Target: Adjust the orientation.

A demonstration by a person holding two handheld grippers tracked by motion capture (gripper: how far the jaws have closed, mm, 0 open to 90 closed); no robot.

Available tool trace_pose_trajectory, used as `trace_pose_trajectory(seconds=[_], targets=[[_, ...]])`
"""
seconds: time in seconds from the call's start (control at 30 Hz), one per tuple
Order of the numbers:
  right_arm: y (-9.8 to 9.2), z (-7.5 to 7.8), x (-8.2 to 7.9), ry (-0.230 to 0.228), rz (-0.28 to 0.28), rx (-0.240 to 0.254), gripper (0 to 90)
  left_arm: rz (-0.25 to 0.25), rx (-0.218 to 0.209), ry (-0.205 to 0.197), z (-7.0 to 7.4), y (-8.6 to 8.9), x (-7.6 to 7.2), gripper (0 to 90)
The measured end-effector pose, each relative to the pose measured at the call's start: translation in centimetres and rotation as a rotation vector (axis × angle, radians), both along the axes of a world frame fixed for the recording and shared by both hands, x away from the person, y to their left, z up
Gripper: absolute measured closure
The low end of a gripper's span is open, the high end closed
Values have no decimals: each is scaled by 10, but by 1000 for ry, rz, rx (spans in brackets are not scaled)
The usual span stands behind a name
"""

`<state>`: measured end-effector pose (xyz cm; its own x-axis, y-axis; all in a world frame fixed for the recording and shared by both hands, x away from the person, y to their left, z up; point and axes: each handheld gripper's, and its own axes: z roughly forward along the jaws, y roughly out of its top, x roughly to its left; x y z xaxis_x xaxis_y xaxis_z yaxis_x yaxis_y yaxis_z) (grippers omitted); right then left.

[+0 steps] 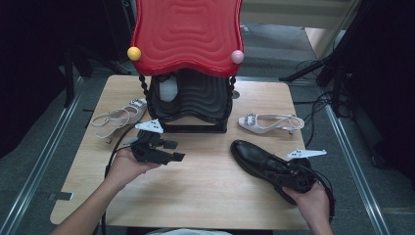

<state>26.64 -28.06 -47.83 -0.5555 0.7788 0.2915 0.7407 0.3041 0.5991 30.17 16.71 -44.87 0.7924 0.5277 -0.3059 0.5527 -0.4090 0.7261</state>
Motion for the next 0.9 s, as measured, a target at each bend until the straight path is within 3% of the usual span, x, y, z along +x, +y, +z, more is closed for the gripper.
trace_pose_trajectory(seconds=[0.13, 0.23, 0.37, 0.9], targets=[[-4, 2, 1, 30, -13, 55, 807, 2, 1, 4, -1, 0, 0, 408], [1, 6, -1, 20, -2, 31, 806, 5, 3, 3, -2, 0, 0, 408], [11, 11, -2, 11, 20, 45, 798, 5, 1, 6, -2, 0, 0, 407], [88, 19, 20, 7, 156, 54, 786, 7, 5, 8, -3, -1, -1, 408]])
